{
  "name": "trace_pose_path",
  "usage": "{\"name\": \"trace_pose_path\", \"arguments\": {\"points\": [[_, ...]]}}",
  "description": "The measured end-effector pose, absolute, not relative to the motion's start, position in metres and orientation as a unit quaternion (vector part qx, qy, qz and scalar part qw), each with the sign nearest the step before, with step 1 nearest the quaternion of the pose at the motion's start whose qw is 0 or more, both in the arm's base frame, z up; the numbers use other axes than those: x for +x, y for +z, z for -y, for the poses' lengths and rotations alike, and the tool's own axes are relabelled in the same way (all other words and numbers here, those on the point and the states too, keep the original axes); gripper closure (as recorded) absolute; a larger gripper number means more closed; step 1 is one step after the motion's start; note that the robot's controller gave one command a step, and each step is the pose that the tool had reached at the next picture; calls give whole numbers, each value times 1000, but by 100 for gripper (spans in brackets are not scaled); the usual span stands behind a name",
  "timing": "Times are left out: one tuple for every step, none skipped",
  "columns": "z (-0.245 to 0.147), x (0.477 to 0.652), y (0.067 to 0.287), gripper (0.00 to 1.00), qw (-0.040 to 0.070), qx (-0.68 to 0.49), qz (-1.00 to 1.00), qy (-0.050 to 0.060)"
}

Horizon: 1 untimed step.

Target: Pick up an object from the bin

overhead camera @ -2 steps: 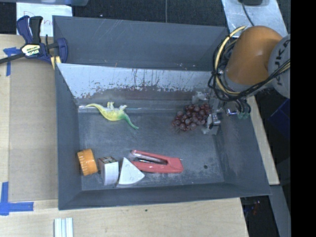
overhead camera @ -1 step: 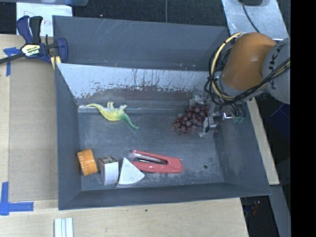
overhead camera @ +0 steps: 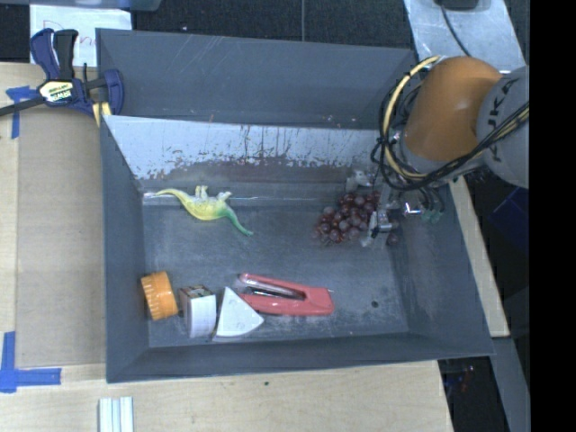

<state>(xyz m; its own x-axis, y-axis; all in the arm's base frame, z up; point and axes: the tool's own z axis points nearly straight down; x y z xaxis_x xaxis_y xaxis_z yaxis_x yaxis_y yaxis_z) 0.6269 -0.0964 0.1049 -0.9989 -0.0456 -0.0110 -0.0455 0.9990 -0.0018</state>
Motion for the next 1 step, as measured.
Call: {"name": "trace_pose_path", "arguments": {"points": [[99,625,70,0,1,32,-999,0]]}}
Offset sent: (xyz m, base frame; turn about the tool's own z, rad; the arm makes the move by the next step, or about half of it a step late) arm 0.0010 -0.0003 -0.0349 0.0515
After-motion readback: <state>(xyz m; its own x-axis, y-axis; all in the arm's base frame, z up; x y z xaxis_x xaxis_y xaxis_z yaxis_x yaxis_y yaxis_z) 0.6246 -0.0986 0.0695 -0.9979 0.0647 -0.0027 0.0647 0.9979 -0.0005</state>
